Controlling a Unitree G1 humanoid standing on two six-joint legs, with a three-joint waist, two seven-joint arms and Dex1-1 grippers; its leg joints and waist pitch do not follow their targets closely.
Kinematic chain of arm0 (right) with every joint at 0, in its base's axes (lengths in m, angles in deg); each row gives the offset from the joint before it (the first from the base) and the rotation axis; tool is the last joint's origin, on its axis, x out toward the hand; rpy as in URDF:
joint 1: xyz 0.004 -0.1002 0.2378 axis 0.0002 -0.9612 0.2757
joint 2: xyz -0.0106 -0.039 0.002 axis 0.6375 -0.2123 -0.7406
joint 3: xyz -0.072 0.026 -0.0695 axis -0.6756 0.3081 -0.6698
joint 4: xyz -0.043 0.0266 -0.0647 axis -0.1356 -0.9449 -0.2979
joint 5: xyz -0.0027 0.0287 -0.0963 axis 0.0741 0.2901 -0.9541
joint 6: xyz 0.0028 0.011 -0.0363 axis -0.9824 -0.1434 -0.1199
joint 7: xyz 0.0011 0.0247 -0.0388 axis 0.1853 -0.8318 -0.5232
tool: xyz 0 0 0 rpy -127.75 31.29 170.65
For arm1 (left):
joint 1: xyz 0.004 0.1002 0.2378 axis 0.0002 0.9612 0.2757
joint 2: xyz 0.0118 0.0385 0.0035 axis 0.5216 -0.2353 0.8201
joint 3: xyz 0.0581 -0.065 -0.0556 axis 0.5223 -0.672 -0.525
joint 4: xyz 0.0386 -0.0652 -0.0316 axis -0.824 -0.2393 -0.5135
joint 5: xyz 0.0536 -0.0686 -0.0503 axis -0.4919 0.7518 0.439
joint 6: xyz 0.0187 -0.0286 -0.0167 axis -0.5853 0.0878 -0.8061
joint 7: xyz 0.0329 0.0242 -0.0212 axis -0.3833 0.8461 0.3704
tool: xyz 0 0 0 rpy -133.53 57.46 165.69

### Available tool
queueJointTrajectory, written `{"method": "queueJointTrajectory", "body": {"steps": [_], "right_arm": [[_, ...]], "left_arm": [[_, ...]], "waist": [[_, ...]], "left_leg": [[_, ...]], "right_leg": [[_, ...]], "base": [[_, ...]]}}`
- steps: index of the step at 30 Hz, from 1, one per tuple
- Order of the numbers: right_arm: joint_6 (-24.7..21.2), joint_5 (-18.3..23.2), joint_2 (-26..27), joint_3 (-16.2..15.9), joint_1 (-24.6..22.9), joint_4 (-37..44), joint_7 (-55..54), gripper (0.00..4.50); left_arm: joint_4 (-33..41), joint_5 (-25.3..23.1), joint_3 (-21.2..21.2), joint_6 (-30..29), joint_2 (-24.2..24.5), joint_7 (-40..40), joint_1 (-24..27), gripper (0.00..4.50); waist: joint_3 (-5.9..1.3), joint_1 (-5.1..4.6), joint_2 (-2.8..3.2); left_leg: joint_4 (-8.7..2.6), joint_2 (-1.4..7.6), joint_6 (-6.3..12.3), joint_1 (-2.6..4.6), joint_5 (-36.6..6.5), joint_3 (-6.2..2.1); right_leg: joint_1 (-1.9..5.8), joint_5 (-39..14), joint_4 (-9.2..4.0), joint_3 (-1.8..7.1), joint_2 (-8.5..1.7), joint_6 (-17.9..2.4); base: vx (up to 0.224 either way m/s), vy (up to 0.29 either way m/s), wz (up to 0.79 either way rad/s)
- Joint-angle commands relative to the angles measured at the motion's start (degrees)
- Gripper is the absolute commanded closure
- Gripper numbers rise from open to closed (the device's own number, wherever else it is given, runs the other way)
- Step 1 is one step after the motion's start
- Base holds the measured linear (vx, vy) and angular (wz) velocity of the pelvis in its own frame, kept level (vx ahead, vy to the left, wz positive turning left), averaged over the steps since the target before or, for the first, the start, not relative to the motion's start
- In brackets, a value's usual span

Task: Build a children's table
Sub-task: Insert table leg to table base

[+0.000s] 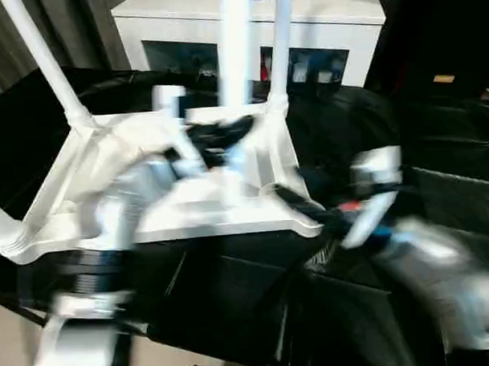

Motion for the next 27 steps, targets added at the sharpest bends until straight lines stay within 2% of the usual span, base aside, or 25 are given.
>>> {"method": "queueJointTrajectory", "body": {"steps": [1,2,3,4,5,6,7,10,11,12,13,14,15,17,19,22,27], "right_arm": [[7.56,-7.67,-1.92,-0.07,4.56,-2.13,-1.41,0.81],[9.21,-9.43,-2.52,-0.44,5.48,-2.64,-1.73,0.72],[12.45,-13.13,-3.97,-1.69,7.05,-3.61,-2.21,0.66],[18.17,-19.8,-6.51,-4.42,9.01,-5.33,-3.08,0.63],[18.17,-19.8,-6.51,-4.42,9.01,-5.33,-3.08,0.63],[22.88,-25.09,-8.65,-6.85,10.72,-6.85,-3.79,0.63],[24.39,-26.81,-9.29,-7.67,11.36,-7.35,-4.07,0.63],[31.86,-35.63,-11.39,-11.42,15.54,-10.16,-6.79,0.63],[34.47,-41.31,-13.02,-14.44,17.56,-11.96,-8.65,0.63],[37.02,-45.66,-13.96,-16.38,19.0,-13.84,-9.91,0.63],[39.74,-48.89,-14.56,-18.01,20.5,-16.3,-10.87,0.63],[40.92,-49.91,-14.63,-18.38,20.99,-17.35,-11.21,0.63],[42.06,-50.9,-14.69,-18.75,21.46,-18.36,-11.54,0.63],[47.75,-57.12,-15.26,-21.64,25.13,-24.79,-14.78,0.63],[48.27,-62.13,-15.56,-24.19,28.44,-30.02,-18.18,0.63],[48.37,-66.46,-14.87,-26.79,32.64,-37.07,-22.2,0.63],[49.32,-71.15,-13.21,-28.59,36.17,-44.7,-24.99,0.63]], "left_arm": [[0.05,-6.39,5.58,2.11,4.43,3.48,-0.49,2.92],[0.06,-7.46,6.5,2.4,5.43,3.95,-0.52,2.92],[0.12,-8.87,7.68,2.44,6.89,4.45,-0.72,2.92],[0.41,-11.25,9.75,2.65,9.13,5.14,-1.09,2.92],[0.41,-11.25,9.75,2.65,9.13,5.14,-1.09,2.92],[0.51,-13.84,12.13,3.26,11.53,6.03,-1.45,2.93],[0.54,-14.76,12.96,3.4,12.39,6.31,-1.55,2.93],[0.45,-18.72,16.1,4.25,15.88,7.8,-2.58,2.93],[0.86,-19.71,16.95,4.25,16.88,8.46,-3.19,2.93],[1.01,-20.59,17.64,4.37,17.55,9.12,-3.7,2.93],[1.2,-21.79,18.72,4.63,18.42,9.92,-4.27,2.93],[1.21,-22.26,19.11,4.77,18.7,10.23,-4.46,2.93],[1.23,-22.71,19.49,4.91,18.98,10.53,-4.65,2.93],[1.42,-25.15,21.65,5.83,20.31,12.09,-5.78,2.93],[1.58,-26.47,22.76,6.29,20.74,12.84,-6.65,2.93],[2.07,-28.28,24.38,6.9,21.41,13.96,-7.46,2.93],[3.0,-29.87,24.9,7.31,21.56,14.31,-7.92,2.93]], "waist": [[-4.61,-0.04,-0.41],[-4.67,0.05,-0.41],[-4.55,-0.24,-0.47],[-4.42,-0.15,-0.4],[-4.4,-0.26,-0.57],[-4.3,-0.27,-0.49],[-4.29,-0.27,-0.55],[-4.27,-0.56,-0.68],[-4.28,-0.62,-0.66],[-4.31,-0.86,-0.66],[-4.32,-0.82,-0.46],[-4.22,-1.1,-0.57],[-4.28,-0.91,-0.52],[-4.45,-1.24,-0.53],[-4.4,-1.6,-0.63],[-4.37,-1.82,-0.73],[-4.51,-1.88,-1.0]], "left_leg": [[-4.23,1.89,1.69,0.71,-4.11,-0.74],[-4.2,1.98,1.69,0.77,-3.82,-0.79],[-4.25,1.86,1.35,0.58,-3.44,-0.78],[-4.26,2.01,0.73,0.95,-4.54,-0.73],[-4.21,1.87,0.3,0.83,-5.03,-0.67],[-4.24,1.81,0.36,0.85,-5.51,-0.54],[-4.33,1.94,0.02,0.92,-6.15,-0.79],[-4.33,1.88,0.16,0.93,-6.63,-0.66],[-4.35,1.92,-0.07,0.88,-6.04,-0.78],[-4.29,1.76,-0.1,0.88,-5.98,-0.7],[-4.21,1.84,-0.08,1.05,-6.12,-0.71],[-4.11,1.64,0.1,0.94,-6.7,-0.54],[-4.1,1.77,0.48,1.12,-7.22,-0.55],[-4.1,1.76,0.7,0.85,-6.39,-0.7],[-3.99,1.58,0.85,0.82,-6.28,-0.61],[-3.91,1.59,0.99,0.78,-7.21,-0.58],[-3.72,1.58,1.45,0.63,-6.13,-0.4]], "right_leg": [[3.46,-12.1,-3.72,2.25,-3.66,-9.5],[3.43,-11.89,-3.7,2.27,-3.78,-9.43],[3.51,-11.52,-3.51,2.34,-3.65,-9.27],[3.17,-12.82,-3.58,2.31,-3.7,-9.38],[3.45,-13.45,-3.54,2.36,-3.74,-9.45],[3.48,-13.65,-3.63,2.48,-3.74,-9.49],[3.3,-14.87,-3.61,2.33,-3.76,-9.38],[3.34,-14.86,-3.61,2.46,-3.72,-9.5],[3.36,-13.94,-3.4,2.42,-3.73,-10.09],[3.41,-13.34,-3.27,2.36,-3.47,-10.38],[3.25,-12.8,-3.29,2.41,-3.73,-11.1],[3.33,-12.91,-3.36,2.5,-3.58,-11.28],[3.39,-12.77,-3.39,2.64,-3.76,-11.67],[3.61,-10.39,-3.03,2.45,-3.66,-12.68],[3.74,-9.68,-3.04,2.44,-3.53,-13.5],[3.84,-10.46,-2.99,2.45,-3.51,-14.13],[3.98,-7.82,-2.7,2.54,-3.44,-14.76]], "base": [[0.0,0.0,0.0],[0.0,0.0,0.0],[0.0,0.0,0.0],[0.0,0.0,0.0],[0.0,0.0,0.0],[0.0,0.0,0.0],[0.0,0.0,0.0],[0.0,0.0,0.0],[0.0,0.0,0.0],[0.0,0.0,0.0],[0.0,0.0,0.0],[0.0,0.0,0.0],[0.0,0.0,0.0],[0.0,0.0,0.0],[0.0,0.0,0.0],[0.0,0.0,0.0],[0.0,0.0,0.0]]}}
